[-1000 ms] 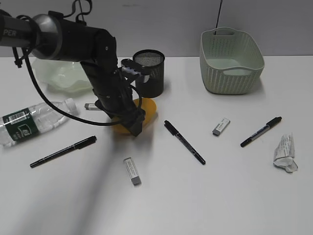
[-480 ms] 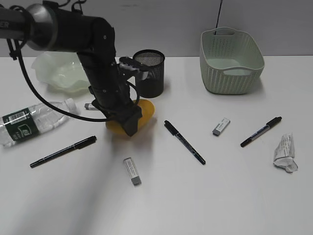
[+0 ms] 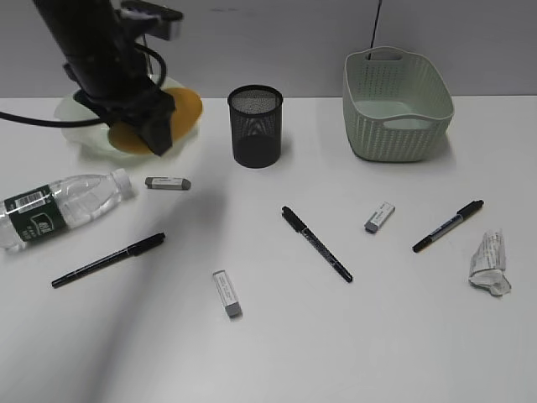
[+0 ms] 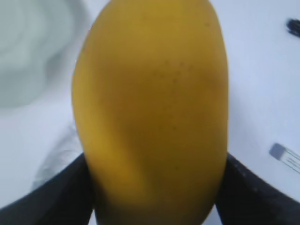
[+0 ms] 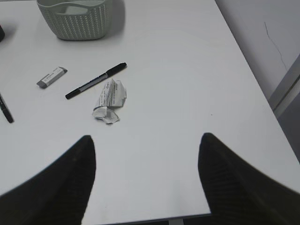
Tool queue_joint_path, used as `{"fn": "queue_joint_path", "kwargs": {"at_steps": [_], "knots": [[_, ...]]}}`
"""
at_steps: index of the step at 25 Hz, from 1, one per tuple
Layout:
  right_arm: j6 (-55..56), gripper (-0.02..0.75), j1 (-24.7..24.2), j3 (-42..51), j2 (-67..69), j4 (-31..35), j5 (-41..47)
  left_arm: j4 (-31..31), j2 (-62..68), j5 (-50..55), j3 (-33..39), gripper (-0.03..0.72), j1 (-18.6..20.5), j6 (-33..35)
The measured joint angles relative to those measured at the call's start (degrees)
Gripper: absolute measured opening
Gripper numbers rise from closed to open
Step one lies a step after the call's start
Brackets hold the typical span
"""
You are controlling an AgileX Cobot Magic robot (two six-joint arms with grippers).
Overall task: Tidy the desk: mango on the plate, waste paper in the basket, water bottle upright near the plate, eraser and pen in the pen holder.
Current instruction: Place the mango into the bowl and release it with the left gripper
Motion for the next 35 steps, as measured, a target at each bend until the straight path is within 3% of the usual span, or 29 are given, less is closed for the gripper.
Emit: {"fn": "queue_joint_path", "kwargs": {"at_steps": [4, 9, 21, 26, 30, 35], "knots": [[0.0, 0.543, 0.0, 0.0, 0.0, 0.0, 0.0, -1.31, -0.79, -6.03, -0.24, 0.544, 7.35, -0.64], [0.0, 0.543, 0.0, 0.0, 0.0, 0.0, 0.0, -3.24, 1.16, -14.37, -0.24, 0.544, 12.48, -0.92], [0.0, 0.543, 0.0, 0.0, 0.0, 0.0, 0.0, -4.01, 14.43, -36.11, -0.48, 0.544, 13.05, -0.97], [0.0, 0.543, 0.0, 0.0, 0.0, 0.0, 0.0, -4.06, 17.05, -39.02, -0.48, 0.546, 13.05, -0.97], [0.0, 0.543, 0.0, 0.0, 0.0, 0.0, 0.0, -4.08, 17.36, -40.67, -0.48, 0.603, 13.05, -0.97], [0.0, 0.543, 0.0, 0.0, 0.0, 0.0, 0.0, -4.12, 17.3, -41.14, -0.48, 0.62, 13.05, -1.02]]}}
